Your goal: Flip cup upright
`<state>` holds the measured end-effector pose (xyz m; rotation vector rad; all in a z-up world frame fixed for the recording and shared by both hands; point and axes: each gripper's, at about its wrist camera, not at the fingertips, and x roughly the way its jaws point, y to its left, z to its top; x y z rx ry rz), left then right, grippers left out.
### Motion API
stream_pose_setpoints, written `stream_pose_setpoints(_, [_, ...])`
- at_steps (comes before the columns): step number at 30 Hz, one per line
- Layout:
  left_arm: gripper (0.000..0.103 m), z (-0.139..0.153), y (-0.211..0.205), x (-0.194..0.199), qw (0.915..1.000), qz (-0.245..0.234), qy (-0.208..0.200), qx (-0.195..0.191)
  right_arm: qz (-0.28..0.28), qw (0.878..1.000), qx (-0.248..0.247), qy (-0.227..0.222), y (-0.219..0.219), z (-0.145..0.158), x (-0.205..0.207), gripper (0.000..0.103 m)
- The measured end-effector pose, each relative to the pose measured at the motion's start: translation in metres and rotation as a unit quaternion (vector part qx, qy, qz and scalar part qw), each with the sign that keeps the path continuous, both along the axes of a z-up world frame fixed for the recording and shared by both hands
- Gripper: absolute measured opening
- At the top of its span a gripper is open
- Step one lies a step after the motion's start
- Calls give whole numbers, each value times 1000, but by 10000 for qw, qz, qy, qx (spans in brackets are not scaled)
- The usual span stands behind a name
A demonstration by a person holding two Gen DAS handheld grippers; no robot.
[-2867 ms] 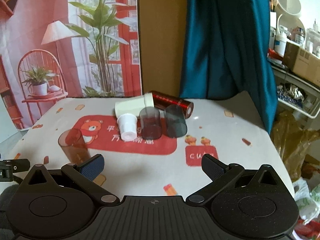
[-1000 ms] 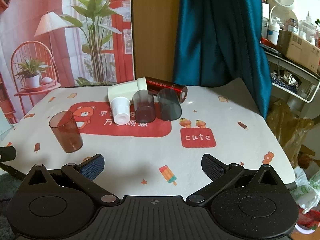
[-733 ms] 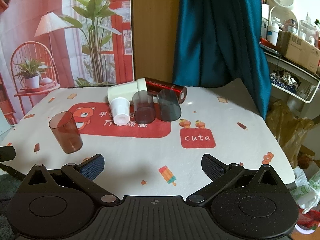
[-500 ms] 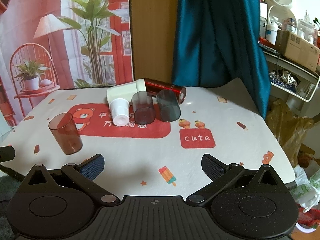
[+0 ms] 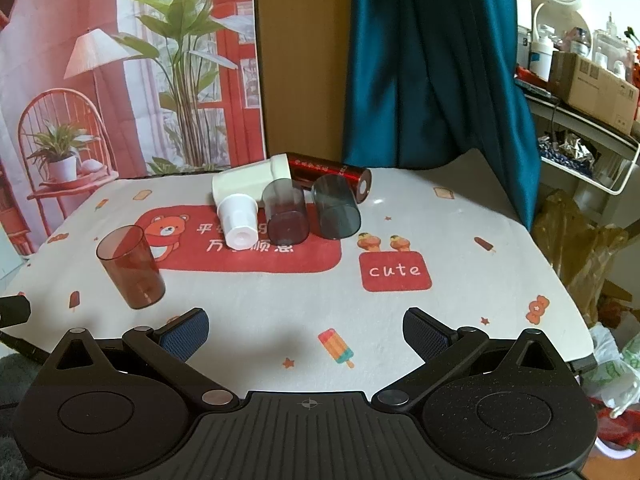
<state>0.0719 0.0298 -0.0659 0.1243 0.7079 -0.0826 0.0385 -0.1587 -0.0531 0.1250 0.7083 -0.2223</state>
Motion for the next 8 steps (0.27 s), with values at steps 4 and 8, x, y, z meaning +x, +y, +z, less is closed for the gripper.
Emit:
stream_pose_setpoints(4, [103,0,0,-1,10000,12,-9,-18,2,10000,-2,4,0,0,0,103])
stream_pose_setpoints(8, [103,0,0,0,10000,14,-2,-32,-1,10000,0,7,0,0,0,103])
